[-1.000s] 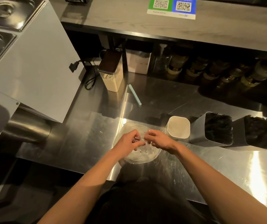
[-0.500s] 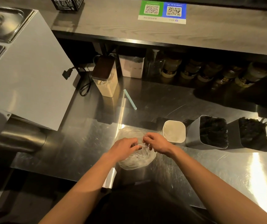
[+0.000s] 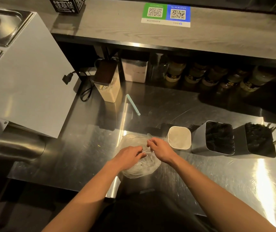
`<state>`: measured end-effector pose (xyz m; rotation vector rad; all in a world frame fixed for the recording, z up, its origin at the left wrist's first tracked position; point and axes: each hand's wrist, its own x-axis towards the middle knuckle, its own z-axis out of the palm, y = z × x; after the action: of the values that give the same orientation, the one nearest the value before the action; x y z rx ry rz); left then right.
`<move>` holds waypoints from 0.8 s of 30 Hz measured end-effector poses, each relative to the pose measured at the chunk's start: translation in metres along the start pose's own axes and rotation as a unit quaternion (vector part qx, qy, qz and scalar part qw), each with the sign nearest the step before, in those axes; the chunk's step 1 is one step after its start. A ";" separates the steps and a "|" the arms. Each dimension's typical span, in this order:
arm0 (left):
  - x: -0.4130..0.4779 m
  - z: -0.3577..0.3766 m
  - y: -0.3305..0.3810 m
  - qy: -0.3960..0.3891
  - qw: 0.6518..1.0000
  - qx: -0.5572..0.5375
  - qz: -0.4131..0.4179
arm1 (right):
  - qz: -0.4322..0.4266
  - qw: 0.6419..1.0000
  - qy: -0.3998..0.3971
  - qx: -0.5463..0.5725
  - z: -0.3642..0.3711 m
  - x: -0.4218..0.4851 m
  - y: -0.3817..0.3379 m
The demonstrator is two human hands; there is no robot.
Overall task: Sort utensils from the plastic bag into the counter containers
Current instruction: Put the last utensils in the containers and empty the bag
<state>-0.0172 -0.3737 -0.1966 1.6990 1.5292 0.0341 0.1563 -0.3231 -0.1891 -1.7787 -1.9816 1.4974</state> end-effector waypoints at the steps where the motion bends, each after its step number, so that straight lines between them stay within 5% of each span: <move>1: 0.000 0.001 -0.004 0.002 1.000 -0.009 -0.008 | 0.007 1.000 0.014 -0.004 0.000 0.000 0.001; 5: 0.001 0.000 -0.017 0.068 0.985 -0.148 -0.059 | 0.018 0.999 0.037 0.011 -0.006 -0.002 0.003; 8: 0.002 -0.001 -0.010 0.096 0.959 -0.250 -0.089 | 0.037 0.989 0.019 0.143 -0.005 -0.006 -0.002; 17: 0.006 0.026 0.030 0.137 0.903 -0.390 -0.120 | 0.175 0.853 0.106 0.480 0.025 -0.010 -0.035; 20: 0.008 0.030 0.036 0.153 0.897 -0.394 -0.131 | 0.158 0.853 0.112 0.484 0.031 -0.014 -0.035; 24: 0.009 0.030 0.044 0.168 0.884 -0.412 -0.145 | 0.104 0.910 0.154 0.371 0.037 -0.013 -0.024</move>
<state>0.0365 -0.3792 -0.1956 0.7971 1.6613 0.7504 0.1201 -0.3509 -0.1848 -1.7381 -0.9027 1.5916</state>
